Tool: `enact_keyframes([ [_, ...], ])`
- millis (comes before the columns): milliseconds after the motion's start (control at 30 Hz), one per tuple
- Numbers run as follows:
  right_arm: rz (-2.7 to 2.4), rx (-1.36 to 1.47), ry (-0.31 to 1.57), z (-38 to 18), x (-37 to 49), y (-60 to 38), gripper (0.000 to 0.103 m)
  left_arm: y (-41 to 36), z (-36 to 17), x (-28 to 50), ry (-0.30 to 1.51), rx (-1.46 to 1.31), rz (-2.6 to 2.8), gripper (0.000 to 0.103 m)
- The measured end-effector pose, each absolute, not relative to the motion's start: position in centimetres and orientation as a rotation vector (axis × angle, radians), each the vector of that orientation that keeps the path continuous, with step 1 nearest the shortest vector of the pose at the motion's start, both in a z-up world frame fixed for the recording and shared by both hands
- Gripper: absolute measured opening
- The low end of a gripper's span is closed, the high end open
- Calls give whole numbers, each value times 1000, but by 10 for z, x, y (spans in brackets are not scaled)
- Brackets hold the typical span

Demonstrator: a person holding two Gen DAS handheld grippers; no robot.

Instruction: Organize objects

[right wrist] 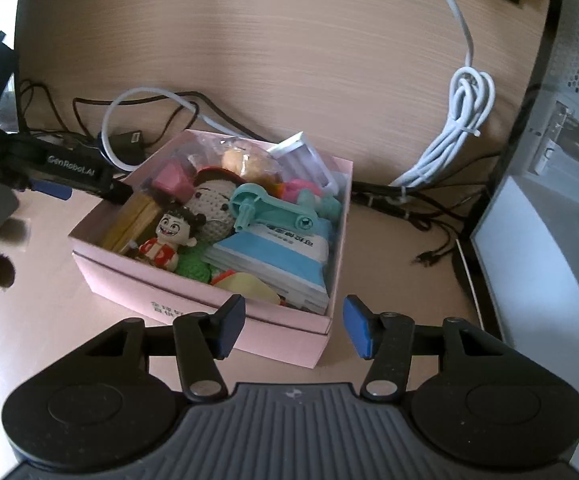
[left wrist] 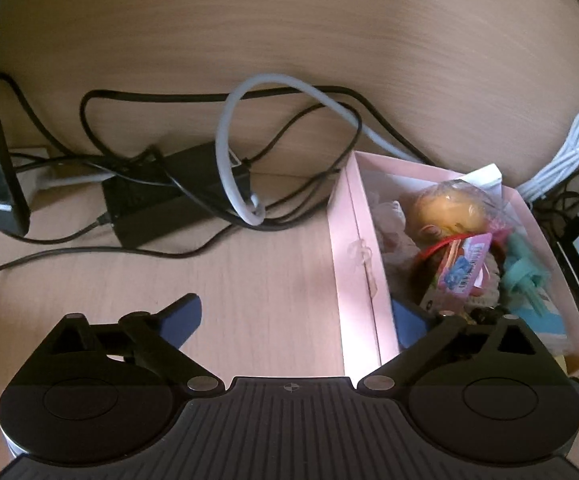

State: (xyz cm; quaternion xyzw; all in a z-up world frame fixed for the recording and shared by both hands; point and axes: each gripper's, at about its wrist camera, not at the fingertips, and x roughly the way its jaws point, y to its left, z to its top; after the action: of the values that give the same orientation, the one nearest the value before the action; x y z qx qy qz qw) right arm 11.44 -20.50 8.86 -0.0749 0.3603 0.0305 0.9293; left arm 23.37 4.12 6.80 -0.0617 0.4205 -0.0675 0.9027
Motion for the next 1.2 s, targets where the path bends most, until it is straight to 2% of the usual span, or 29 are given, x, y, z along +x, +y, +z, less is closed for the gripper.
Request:
enact_keyframes([
  [367, 75, -141, 739, 85, 116, -209, 56, 34, 74, 233, 823, -41, -172, 101],
  [533, 64, -103, 749, 88, 101, -214, 70, 38, 103, 202, 739, -40, -165, 101],
  [733, 2, -42, 790, 82, 55, -212, 80, 48, 133, 129, 674, -103, -228, 101],
  [967, -69, 24, 846, 67, -7, -191, 85, 44, 103, 47, 771, -119, -331, 101],
  [1033, -74, 7, 856, 62, -20, -184, 89, 41, 92, 30, 791, -94, -318, 101],
  [1200, -67, -5, 893, 46, -36, -182, 90, 36, 65, 0, 860, -101, -253, 101],
])
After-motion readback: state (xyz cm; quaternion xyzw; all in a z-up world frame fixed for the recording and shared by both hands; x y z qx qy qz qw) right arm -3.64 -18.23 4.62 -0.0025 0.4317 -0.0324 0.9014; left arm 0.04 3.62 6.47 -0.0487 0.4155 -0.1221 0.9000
